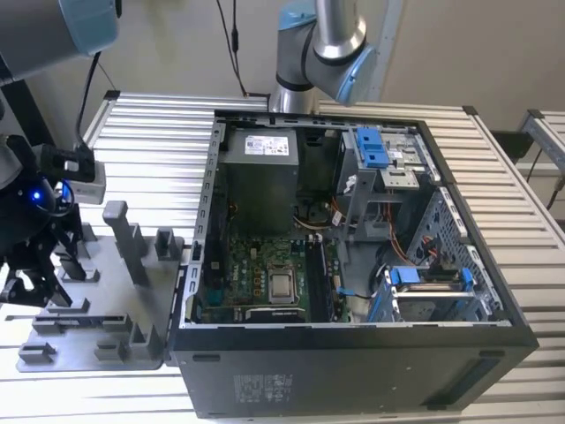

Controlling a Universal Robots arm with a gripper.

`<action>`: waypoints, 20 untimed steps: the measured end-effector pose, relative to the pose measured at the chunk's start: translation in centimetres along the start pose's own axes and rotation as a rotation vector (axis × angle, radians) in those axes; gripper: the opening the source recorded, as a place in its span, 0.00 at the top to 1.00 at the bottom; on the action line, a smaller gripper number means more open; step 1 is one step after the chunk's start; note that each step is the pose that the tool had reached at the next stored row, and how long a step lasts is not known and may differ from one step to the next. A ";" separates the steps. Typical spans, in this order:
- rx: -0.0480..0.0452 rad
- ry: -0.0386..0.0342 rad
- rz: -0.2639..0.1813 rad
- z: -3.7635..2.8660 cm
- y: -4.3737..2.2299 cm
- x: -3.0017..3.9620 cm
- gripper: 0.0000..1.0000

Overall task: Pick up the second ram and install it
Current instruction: 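Pick up the second ram and move it above second insertion slot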

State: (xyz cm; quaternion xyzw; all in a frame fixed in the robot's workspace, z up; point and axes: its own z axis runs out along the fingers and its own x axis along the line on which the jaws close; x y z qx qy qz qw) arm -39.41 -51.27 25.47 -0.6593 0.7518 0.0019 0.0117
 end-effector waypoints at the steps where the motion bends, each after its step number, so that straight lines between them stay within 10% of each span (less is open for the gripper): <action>1: 0.0001 0.0000 0.000 0.14 0.00 0.00 0.58; 20: 0.0005 -0.0004 -0.014 2.31 0.09 0.21 0.58</action>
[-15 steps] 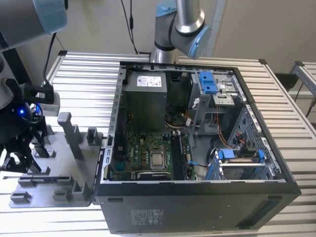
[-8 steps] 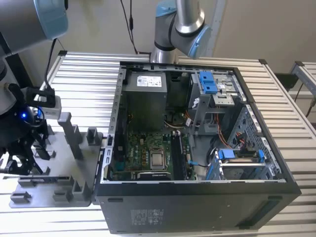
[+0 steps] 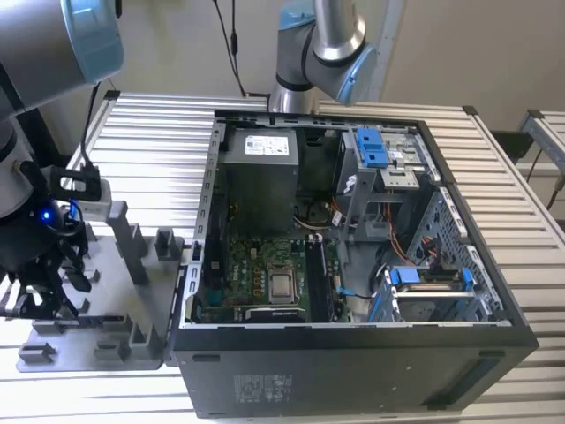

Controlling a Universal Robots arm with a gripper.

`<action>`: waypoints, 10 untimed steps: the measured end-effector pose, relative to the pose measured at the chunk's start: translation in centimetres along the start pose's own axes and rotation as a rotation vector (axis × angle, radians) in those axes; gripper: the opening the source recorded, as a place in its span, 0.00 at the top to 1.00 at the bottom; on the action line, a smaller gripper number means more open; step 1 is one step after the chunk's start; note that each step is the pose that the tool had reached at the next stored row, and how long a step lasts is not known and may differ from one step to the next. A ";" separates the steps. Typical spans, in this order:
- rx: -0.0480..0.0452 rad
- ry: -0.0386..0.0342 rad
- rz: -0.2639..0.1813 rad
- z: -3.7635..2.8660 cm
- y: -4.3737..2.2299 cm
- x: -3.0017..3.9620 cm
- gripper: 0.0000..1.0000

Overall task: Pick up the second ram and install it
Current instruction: 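Pick up the second ram and move it above second insertion slot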

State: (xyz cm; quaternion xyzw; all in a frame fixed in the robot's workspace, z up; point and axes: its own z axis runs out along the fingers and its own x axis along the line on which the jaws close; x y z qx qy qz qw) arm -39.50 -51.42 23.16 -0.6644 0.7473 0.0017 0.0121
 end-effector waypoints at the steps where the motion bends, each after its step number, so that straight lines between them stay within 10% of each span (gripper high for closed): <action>1: -0.0003 0.0000 -0.008 0.08 0.01 0.03 0.58; 10: -0.0007 -0.0006 -0.036 0.88 0.08 0.11 0.58</action>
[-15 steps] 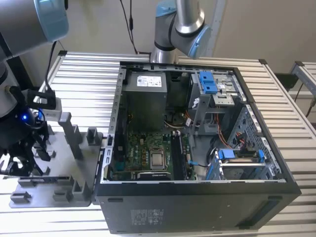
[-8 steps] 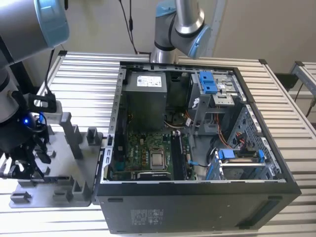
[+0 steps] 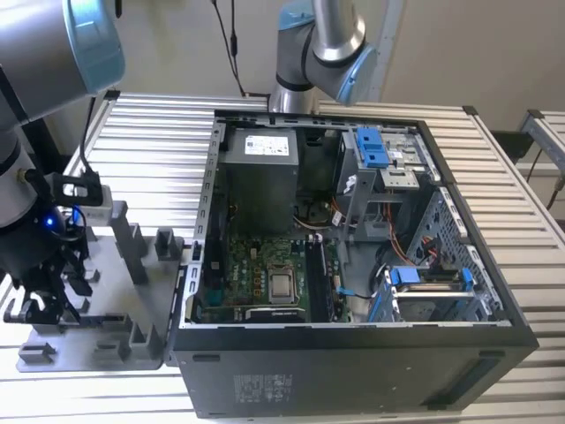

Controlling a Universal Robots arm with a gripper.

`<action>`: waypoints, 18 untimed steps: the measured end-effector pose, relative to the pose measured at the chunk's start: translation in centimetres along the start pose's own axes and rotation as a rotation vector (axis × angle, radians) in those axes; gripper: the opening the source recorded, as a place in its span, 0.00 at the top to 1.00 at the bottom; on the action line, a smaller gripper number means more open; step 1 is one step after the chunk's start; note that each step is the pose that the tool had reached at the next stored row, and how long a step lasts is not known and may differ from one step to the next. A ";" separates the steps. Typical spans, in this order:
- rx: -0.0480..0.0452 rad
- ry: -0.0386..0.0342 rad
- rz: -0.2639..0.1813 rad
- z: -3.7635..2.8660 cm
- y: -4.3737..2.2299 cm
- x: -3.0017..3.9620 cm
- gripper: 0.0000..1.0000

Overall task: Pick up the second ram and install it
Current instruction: 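Pick up the second ram and move it above second insertion slot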

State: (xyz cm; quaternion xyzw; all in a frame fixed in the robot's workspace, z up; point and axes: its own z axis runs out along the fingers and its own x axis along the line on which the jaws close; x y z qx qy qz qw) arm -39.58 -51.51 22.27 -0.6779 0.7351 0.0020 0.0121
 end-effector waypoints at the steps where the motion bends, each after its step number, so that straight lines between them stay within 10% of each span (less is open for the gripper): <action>1: -0.0001 0.0001 0.000 0.07 0.00 0.00 0.58; 18: 0.0000 0.0000 -0.001 0.63 0.01 0.01 0.58</action>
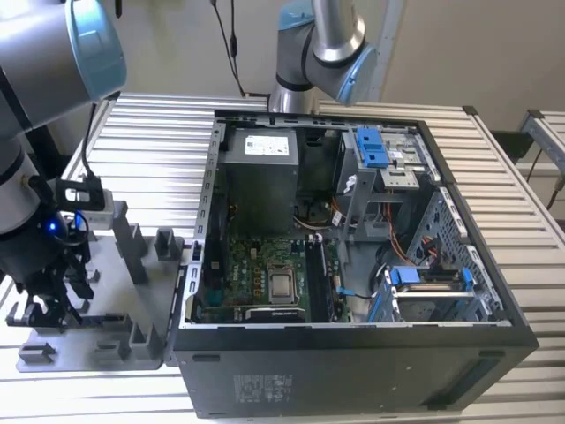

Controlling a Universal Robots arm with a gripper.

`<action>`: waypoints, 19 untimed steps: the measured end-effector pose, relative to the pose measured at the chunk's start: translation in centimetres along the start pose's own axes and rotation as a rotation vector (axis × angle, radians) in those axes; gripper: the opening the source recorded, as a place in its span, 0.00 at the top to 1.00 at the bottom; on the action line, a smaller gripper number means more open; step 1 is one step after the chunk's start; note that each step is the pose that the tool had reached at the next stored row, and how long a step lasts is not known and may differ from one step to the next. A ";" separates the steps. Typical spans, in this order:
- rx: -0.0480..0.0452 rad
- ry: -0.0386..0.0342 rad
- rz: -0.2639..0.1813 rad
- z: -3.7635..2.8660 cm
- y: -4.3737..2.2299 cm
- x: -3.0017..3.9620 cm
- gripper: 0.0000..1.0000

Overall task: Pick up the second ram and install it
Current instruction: 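Pick up the second ram and move it above second insertion slot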

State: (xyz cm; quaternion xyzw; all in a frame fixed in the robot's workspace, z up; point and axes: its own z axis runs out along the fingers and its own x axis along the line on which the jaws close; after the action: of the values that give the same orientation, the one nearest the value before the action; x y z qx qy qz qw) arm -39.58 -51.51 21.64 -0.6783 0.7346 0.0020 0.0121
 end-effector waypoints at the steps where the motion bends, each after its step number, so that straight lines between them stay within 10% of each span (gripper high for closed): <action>1: 0.0001 -0.0001 0.000 0.04 0.00 0.00 0.58; 19: -0.0001 0.0000 -0.003 1.19 0.27 0.12 0.58</action>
State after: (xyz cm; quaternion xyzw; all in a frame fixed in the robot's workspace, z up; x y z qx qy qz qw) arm -39.84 -51.59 20.44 -0.6794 0.7337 0.0020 0.0120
